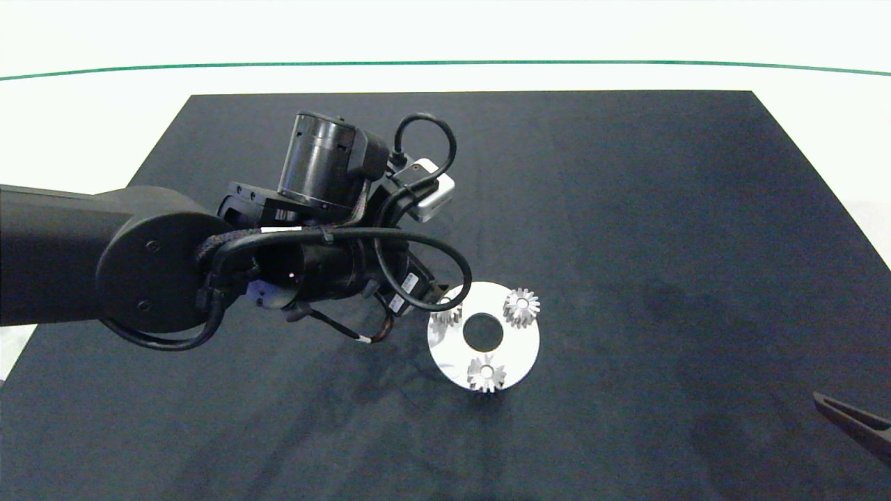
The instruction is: Install three planetary gears onto the carrier pins
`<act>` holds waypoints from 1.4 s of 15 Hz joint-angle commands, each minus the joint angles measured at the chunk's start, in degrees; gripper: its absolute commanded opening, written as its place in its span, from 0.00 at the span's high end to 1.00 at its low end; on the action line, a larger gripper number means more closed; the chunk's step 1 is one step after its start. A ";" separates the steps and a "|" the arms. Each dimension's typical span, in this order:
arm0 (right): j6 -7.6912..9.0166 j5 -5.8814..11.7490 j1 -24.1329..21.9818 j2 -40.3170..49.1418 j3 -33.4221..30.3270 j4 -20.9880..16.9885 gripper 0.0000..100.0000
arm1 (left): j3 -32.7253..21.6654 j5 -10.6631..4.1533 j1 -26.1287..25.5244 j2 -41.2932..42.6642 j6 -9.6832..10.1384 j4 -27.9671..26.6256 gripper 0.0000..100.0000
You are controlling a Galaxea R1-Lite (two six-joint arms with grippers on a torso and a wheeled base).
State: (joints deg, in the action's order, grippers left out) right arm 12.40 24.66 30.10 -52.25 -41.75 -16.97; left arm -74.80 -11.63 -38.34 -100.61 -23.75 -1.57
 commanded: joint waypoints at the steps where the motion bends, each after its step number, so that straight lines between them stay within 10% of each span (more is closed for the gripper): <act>1: 0.17 0.12 0.05 0.13 0.00 -0.08 0.00 | -0.17 0.20 0.28 -0.11 -0.25 0.78 0.00; 6: 0.35 0.12 0.05 -0.31 -0.08 -0.08 0.00 | -0.52 0.20 1.60 5.95 0.10 -5.99 0.00; 13: 0.35 0.56 -0.48 0.74 -1.14 -0.26 0.00 | 14.42 -0.59 13.38 30.03 7.66 -12.31 0.00; 16: -0.27 4.08 -1.01 1.71 -1.23 -0.17 0.00 | 19.61 -0.76 22.17 42.60 8.89 -14.07 0.00; 21: -0.53 4.87 -12.34 9.97 -1.67 -6.50 0.00 | 20.22 -0.67 28.58 59.39 8.54 -26.46 0.00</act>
State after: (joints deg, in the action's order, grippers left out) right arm 11.79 29.38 20.75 -46.34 -43.37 -21.41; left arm -55.21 -12.20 -11.81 -50.38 -15.09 -24.44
